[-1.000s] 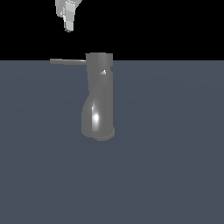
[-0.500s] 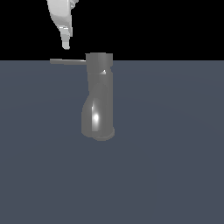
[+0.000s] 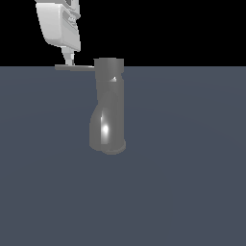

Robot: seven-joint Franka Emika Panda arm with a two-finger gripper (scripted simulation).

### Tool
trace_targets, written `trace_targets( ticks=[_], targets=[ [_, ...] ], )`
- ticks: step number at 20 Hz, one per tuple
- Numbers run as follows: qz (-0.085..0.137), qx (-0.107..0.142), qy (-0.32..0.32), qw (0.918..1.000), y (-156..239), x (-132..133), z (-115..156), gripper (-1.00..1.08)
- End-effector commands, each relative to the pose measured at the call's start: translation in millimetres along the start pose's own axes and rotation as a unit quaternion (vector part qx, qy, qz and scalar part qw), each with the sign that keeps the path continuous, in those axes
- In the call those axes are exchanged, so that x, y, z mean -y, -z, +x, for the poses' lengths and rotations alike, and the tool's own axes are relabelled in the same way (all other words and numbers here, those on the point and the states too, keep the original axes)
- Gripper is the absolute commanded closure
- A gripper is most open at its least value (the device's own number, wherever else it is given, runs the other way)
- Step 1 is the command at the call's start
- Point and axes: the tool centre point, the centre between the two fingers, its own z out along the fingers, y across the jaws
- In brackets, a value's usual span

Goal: Turn on the faucet by rotating a designated handle.

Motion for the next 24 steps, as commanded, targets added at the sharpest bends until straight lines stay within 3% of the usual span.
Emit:
trace_targets(
  ticks=[1, 13, 24],
  targets=[
    [0.003, -0.005, -0.015, 0.9999, -5, 4, -3, 1.08],
    [0.006, -0.011, -0.033, 0.9994, -11, 9, -7, 1.08],
    [0.006, -0.011, -0.033, 0.9994, -11, -19, -7, 1.08]
  ],
)
